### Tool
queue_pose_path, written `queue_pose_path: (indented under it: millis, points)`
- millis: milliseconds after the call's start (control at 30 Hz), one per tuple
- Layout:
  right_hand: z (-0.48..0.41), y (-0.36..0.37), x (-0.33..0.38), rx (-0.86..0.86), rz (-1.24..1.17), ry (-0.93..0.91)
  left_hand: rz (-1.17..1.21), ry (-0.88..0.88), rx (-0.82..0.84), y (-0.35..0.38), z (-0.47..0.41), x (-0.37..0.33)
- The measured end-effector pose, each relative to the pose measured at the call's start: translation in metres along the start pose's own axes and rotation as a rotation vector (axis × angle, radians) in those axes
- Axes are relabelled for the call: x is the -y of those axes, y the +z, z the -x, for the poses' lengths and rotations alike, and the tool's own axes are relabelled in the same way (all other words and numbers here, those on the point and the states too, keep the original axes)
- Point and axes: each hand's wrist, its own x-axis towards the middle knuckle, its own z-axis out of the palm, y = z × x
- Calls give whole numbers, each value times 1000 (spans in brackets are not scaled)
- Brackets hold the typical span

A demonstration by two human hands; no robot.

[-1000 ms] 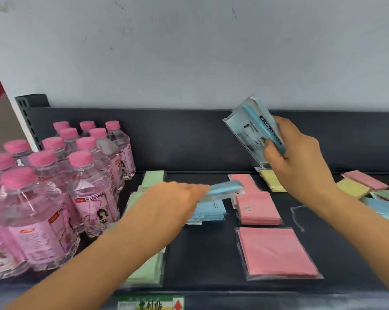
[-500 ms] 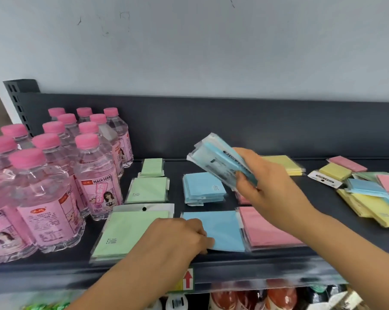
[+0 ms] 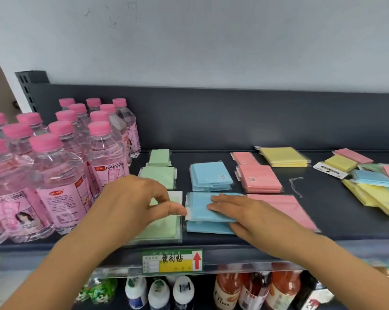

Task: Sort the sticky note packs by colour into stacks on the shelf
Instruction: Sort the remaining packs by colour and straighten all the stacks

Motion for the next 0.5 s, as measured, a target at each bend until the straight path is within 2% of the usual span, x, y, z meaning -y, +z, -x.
queue_pose_path:
  millis: [100,267,400,500]
  points:
    - [-2,-1,-4,53,-78,8,72,-16,15,3,-4,-1]
    - [-10,-11,-9,68,-252,52,85,73,324,29,-16,-6]
    - [-17,-18,-14,69,-249,130,88,98,434,38,-29,-14]
    - [-21,-22,-17,161,-232,222,78,77,495,40,-35,-14]
